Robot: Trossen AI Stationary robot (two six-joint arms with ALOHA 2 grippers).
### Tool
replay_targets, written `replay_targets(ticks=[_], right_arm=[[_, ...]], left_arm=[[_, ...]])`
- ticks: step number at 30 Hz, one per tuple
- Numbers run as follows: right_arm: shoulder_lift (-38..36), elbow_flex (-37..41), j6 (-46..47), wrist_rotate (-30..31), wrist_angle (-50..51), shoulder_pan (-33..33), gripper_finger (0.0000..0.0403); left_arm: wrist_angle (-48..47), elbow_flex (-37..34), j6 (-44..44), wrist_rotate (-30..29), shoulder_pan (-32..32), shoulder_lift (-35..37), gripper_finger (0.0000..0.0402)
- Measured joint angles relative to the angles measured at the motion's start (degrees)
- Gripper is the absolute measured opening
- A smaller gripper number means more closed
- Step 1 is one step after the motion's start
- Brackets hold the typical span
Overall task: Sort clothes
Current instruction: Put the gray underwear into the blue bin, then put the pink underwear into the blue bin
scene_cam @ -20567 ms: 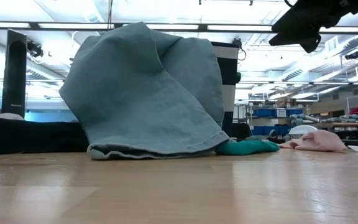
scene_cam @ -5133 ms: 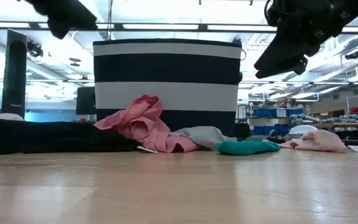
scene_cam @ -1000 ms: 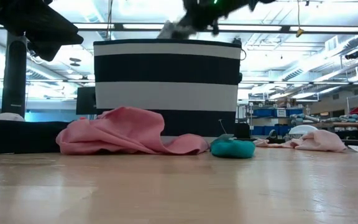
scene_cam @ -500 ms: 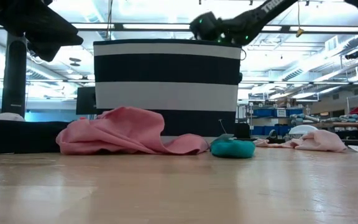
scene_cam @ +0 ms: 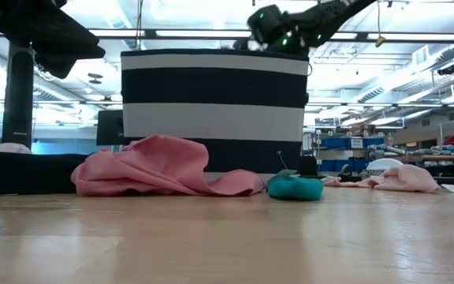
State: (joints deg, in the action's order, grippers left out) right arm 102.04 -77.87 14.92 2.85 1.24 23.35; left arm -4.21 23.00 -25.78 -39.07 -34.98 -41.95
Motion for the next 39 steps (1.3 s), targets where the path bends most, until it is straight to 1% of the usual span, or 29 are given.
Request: replay_targets(ticks=[5,9,14,18,24,28,32,35,39], right_arm=[[-5.0,0.0,-0.1,-0.1,1.9,0.0,0.0136],[-9.4,0.0,-1.7,-0.1,5.8,-0.1,0.0157],[-14.9,0.0,-2.3,0.0,12.3,-0.8,0.0162],[-19.6,0.0,-4.0,-0.1,14.7,-2.7,0.0159],[-26.0,0.0,-5.5,0.7,19.4,-7.7,0.0157],[-28.9,0.2,-5.5,3.1,24.4,-12.3,0.0156],[-31.4,3.5,-4.4,4.1,24.7,-17.7,0.0153],[-32.8,6.7,-3.2,6.2,24.5,-22.1,0.0153],[-33.2,11.9,-2.5,8.6,21.2,-27.7,0.0152]], left_arm=[[0.0,0.0,0.0,0.0,0.0,0.0,0.0117],[0.0,0.0,0.0,0.0,0.0,0.0,0.0117],[0.0,0.0,0.0,0.0,0.0,0.0,0.0117],[0.0,0.0,0.0,0.0,0.0,0.0,0.0117],[0.0,0.0,0.0,0.0,0.0,0.0,0.0117],[0.0,0.0,0.0,0.0,0.0,0.0,0.0117],[0.0,0.0,0.0,0.0,0.0,0.0,0.0117],[0.0,0.0,0.0,0.0,0.0,0.0,0.0117],[0.0,0.0,0.0,0.0,0.0,0.0,0.0117]])
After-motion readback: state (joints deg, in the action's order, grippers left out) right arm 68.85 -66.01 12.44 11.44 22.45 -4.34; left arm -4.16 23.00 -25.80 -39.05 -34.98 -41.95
